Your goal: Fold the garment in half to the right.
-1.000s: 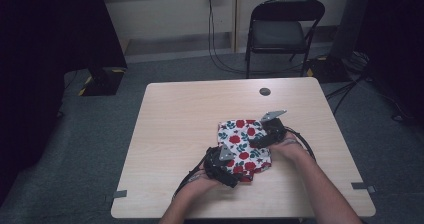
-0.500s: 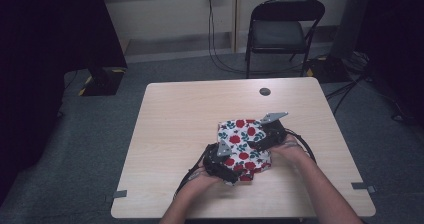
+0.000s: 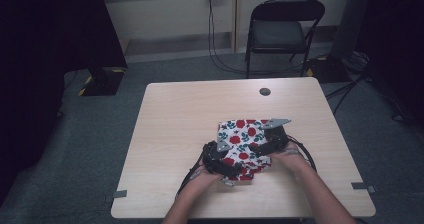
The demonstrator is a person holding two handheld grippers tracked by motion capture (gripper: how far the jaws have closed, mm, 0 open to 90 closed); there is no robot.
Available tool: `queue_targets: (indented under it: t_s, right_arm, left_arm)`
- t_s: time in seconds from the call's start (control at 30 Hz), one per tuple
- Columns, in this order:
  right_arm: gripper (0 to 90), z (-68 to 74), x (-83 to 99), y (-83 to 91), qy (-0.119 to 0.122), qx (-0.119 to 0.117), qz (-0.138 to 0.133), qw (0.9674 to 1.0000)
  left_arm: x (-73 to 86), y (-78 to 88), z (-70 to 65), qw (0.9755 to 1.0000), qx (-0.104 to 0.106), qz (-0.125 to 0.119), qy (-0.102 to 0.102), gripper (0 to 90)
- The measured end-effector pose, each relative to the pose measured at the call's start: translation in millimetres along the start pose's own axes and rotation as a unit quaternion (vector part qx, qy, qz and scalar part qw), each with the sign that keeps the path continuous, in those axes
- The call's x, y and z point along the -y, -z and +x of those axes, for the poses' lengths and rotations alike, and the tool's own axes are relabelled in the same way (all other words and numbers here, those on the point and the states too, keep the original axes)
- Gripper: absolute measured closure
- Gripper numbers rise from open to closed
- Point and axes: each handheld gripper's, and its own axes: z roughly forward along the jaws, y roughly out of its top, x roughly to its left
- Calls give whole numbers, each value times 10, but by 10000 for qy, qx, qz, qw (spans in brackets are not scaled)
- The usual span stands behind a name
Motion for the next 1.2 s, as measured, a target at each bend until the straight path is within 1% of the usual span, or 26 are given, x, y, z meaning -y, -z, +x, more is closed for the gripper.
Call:
queue_targets:
  t_s: [0.07,0.1,0.17,0.23,0.3,0.33,0.4,0.47,0.53,0.67,0.8,0.93,1.03,1.13,1.2]
  right_arm:
    - [0,-14,8,40,-49,38,-17,10000]
    - [0,-15,11,63,-84,35,-31,10000]
    - [0,-13,16,102,-62,49,-69,9999]
    - [0,-6,19,138,-32,93,-48,9999]
    - [0,-10,27,174,-64,68,-44,9999]
    - [0,-13,33,196,-66,77,-85,9999]
    - [0,-13,48,238,-102,38,-148,9998]
    - [0,-4,59,275,-91,66,-195,9997]
    - [0,3,68,308,-110,49,-246,9996]
    - [0,5,87,351,-149,82,-304,9994]
    - [0,0,128,391,-217,111,-344,9991]
    - [0,-12,179,423,-276,141,-373,9988]
    - [0,-20,215,442,-305,171,-364,9987]
    - [0,-31,246,465,-339,205,-379,9985]
    - [0,-38,268,483,-371,207,-393,9983]
  left_arm:
    - [13,25,25,9999,-12,-64,115,2]
    - [22,40,33,9999,-22,-97,132,1]
    - [31,52,40,9998,-46,-131,145,1]
    - [58,96,58,9996,-123,-205,162,2]
    - [76,121,70,9993,-125,-279,196,1]
    - [86,136,78,9992,-186,-305,176,2]
    - [106,155,95,9988,-216,-373,247,2]
    - [118,170,107,9985,-268,-386,267,2]
    - [115,181,107,9983,-272,-415,292,2]
    - [105,201,101,9982,-315,-449,260,2]
    - [119,202,112,9979,-353,-463,281,2]
    - [136,194,122,9976,-391,-453,360,2]
    - [132,202,120,9975,-399,-468,352,2]
    - [135,215,120,9973,-475,-466,300,4]
    - [138,227,127,9972,-466,-489,318,4]
